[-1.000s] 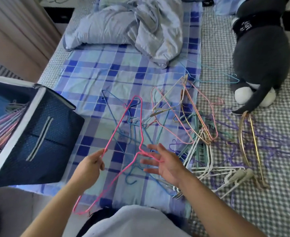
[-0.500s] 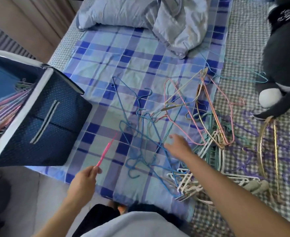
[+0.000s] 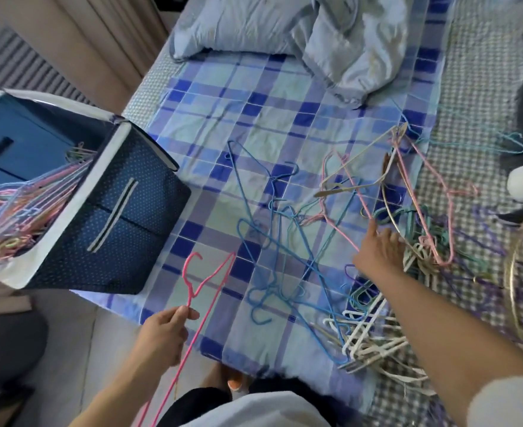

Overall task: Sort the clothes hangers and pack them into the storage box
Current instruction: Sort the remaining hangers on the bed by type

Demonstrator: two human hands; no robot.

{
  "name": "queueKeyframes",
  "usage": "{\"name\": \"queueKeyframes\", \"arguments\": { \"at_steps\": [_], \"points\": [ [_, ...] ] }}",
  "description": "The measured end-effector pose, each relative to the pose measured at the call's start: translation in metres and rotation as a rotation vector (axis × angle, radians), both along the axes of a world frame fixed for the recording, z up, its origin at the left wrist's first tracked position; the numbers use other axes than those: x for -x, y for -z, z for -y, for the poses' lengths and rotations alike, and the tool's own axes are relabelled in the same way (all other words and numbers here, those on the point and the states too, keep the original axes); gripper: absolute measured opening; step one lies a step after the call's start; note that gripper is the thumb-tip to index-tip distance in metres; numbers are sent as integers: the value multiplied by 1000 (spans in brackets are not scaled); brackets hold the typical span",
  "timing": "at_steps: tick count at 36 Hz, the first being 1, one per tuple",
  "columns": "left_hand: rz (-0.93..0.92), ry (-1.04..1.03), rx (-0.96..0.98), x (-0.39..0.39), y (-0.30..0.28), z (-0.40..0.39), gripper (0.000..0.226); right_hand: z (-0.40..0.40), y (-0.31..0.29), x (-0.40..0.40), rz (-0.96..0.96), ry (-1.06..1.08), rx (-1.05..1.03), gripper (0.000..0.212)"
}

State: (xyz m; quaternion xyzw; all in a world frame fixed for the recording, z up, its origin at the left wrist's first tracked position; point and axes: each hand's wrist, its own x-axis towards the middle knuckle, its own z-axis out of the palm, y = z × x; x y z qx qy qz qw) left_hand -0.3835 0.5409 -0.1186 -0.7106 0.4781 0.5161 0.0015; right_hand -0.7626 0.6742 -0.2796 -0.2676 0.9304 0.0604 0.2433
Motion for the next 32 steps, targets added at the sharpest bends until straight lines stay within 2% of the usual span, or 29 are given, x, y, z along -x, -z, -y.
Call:
{"name": "queueKeyframes", "arguments": {
  "at_steps": [4,8,10,12,14,16,20,23,24,27,32],
  "points": [
    [-100,-39,13,8,-9,9,35,1,-51,3,-24,-94,20,90],
    [-222,-26,31,20,-20,15,27,-26,-96,-2,-82,-72,63,91],
    [-285,-6,30,25,-26,19,23,-43,-119,-9,-66,-53,76,85],
    [-325,16,26,29,-30,24,21,-59,-140,-16,58,13,136,68],
    [-368,29,7,33,-34,30,21,-72,-165,-30,284,104,288,36],
    [-424,21,-17,37,-36,34,20,-83,-181,-48,522,192,439,19],
    [-565,-6,-81,60,-49,36,14,-92,-189,-96,772,317,627,34],
    [-661,-3,-126,86,-62,36,16,-77,-198,-131,855,338,753,22],
    [-693,6,-137,97,-66,37,16,-70,-203,-140,874,341,794,15],
    [-800,32,-180,133,-75,34,16,-48,-210,-165,872,351,887,12],
    [-915,36,-249,175,-85,19,17,-28,-209,-182,858,231,908,23]
  ]
}}
